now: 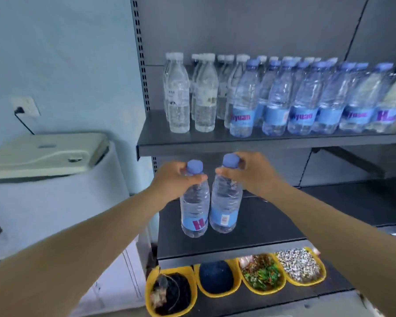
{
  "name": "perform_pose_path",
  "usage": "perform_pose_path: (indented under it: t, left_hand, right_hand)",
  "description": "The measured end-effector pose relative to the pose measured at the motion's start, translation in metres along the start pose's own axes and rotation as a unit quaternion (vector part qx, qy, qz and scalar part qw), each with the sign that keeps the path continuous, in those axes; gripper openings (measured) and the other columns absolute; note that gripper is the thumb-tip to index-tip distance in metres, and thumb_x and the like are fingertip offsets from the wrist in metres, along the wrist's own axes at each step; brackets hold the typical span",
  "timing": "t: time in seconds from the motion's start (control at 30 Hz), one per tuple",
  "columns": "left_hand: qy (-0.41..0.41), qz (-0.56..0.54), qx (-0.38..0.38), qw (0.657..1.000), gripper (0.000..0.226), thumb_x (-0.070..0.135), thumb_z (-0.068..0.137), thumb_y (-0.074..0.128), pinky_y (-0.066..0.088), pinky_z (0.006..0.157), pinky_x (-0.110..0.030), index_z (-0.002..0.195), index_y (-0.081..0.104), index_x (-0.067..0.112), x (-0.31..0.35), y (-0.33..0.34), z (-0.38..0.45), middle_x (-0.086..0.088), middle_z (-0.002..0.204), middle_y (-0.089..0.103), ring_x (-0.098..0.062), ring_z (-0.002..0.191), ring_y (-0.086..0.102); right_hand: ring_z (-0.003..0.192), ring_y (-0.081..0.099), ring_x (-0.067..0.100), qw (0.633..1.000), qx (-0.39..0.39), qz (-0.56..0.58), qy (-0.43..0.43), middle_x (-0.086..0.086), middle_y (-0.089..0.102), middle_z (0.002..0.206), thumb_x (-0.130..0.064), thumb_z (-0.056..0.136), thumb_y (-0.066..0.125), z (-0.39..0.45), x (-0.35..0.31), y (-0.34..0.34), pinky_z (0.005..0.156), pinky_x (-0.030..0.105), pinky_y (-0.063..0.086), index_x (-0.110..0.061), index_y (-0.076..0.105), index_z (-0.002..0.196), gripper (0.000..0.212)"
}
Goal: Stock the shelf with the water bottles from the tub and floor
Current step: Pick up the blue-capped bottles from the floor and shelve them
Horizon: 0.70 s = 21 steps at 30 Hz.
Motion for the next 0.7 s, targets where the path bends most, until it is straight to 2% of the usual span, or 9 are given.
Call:
perform_pose_path:
  t: [0.07, 0.1, 0.2, 0.27, 0.33, 0.4, 0.47, 0.57, 0.7]
  left_hand:
    - [0.008, -0.028, -0.005, 1.0, 0.03, 0.027, 0.075, 0.077, 0.044, 0.074, -0.022, 0.101, 0.072, 0.012, 0.039, -0.025, 0.008, 0.0, 0.091, 0.068, -0.011, 0.083, 0.06]
    - [0.017, -0.037, -0.011, 0.999, 0.031, 0.025, 0.075, 0.076, 0.044, 0.075, -0.021, 0.103, 0.072, 0.011, 0.058, -0.037, 0.012, 0.0, 0.094, 0.069, -0.01, 0.086, 0.061]
    - [0.034, -0.054, -0.023, 0.998, 0.032, 0.024, 0.076, 0.075, 0.05, 0.08, -0.024, 0.105, 0.071, 0.01, 0.108, -0.067, 0.021, -0.001, 0.104, 0.07, -0.012, 0.094, 0.064]
    - [0.036, -0.068, -0.012, 0.997, 0.031, 0.022, 0.078, 0.074, 0.053, 0.082, -0.027, 0.105, 0.07, 0.009, 0.131, -0.086, 0.03, -0.005, 0.105, 0.07, -0.017, 0.096, 0.065]
    - [0.04, -0.081, 0.003, 0.996, 0.029, 0.021, 0.078, 0.074, 0.052, 0.09, -0.036, 0.106, 0.069, 0.011, 0.148, -0.102, 0.042, -0.006, 0.105, 0.068, -0.021, 0.1, 0.064]
    - [0.044, -0.087, 0.019, 0.995, 0.031, 0.02, 0.078, 0.074, 0.05, 0.09, -0.037, 0.107, 0.069, 0.012, 0.159, -0.113, 0.056, -0.004, 0.102, 0.067, -0.02, 0.094, 0.063]
    - [0.046, -0.091, 0.034, 0.994, 0.031, 0.018, 0.077, 0.075, 0.051, 0.089, -0.037, 0.106, 0.069, 0.01, 0.165, -0.121, 0.074, -0.005, 0.101, 0.067, -0.019, 0.092, 0.062]
    - [0.033, -0.089, 0.055, 0.994, 0.029, 0.019, 0.074, 0.077, 0.053, 0.091, -0.042, 0.1, 0.07, 0.009, 0.16, -0.126, 0.101, -0.01, 0.1, 0.068, -0.022, 0.09, 0.063]
    - [0.029, -0.083, 0.067, 0.994, 0.035, 0.015, 0.077, 0.075, 0.05, 0.079, -0.027, 0.11, 0.068, 0.004, 0.146, -0.121, 0.131, -0.011, 0.112, 0.068, -0.016, 0.088, 0.061]
  right_hand:
    - [0.062, 0.045, 0.01, 1.0, 0.011, -0.001, -0.006, 0.005, 0.053, 0.062, -0.037, 0.075, 0.075, 0.013, -0.033, -0.03, 0.059, 0.031, 0.04, -0.01, 0.055, 0.063, 0.035]
    - [0.06, 0.044, 0.011, 1.0, 0.015, -0.006, -0.008, 0.003, 0.05, 0.059, -0.038, 0.075, 0.075, 0.019, -0.049, -0.044, 0.056, 0.028, 0.036, -0.011, 0.055, 0.062, 0.037]
    - [0.062, 0.047, 0.012, 0.999, 0.039, 0.002, -0.013, 0.006, 0.056, 0.068, -0.041, 0.077, 0.072, 0.037, -0.086, -0.08, 0.056, 0.024, 0.038, -0.002, 0.064, 0.079, 0.04]
    - [0.062, 0.041, 0.014, 0.998, 0.065, 0.022, -0.013, 0.004, 0.048, 0.07, -0.038, 0.079, 0.071, 0.052, -0.101, -0.099, 0.056, 0.023, 0.034, -0.007, 0.059, 0.078, 0.034]
    - [0.067, 0.043, 0.015, 0.996, 0.082, 0.045, -0.016, 0.003, 0.049, 0.071, -0.035, 0.08, 0.071, 0.071, -0.111, -0.111, 0.057, 0.022, 0.036, -0.008, 0.058, 0.077, 0.03]
    - [0.071, 0.046, 0.013, 0.993, 0.097, 0.056, -0.029, 0.003, 0.056, 0.077, -0.033, 0.08, 0.072, 0.092, -0.118, -0.117, 0.061, 0.023, 0.04, 0.0, 0.065, 0.09, 0.035]
    - [0.066, 0.042, 0.014, 0.992, 0.111, 0.057, -0.035, 0.004, 0.053, 0.075, -0.032, 0.08, 0.072, 0.112, -0.123, -0.118, 0.059, 0.025, 0.037, 0.002, 0.067, 0.097, 0.039]
    - [0.064, 0.039, 0.016, 0.991, 0.115, 0.062, -0.034, 0.002, 0.047, 0.067, -0.031, 0.081, 0.071, 0.14, -0.122, -0.113, 0.059, 0.026, 0.035, -0.002, 0.063, 0.086, 0.03]
    - [0.067, 0.041, 0.019, 0.994, 0.102, 0.035, -0.028, 0.006, 0.046, 0.07, -0.033, 0.082, 0.069, 0.176, -0.11, -0.096, 0.061, 0.028, 0.035, -0.008, 0.056, 0.078, 0.03]
Point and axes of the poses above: each hand's wrist, its own z-axis towards the middle knuckle, its own y-axis out of the palm, x = y × z, the point moved 8 cm from there along z, towards the middle knuckle
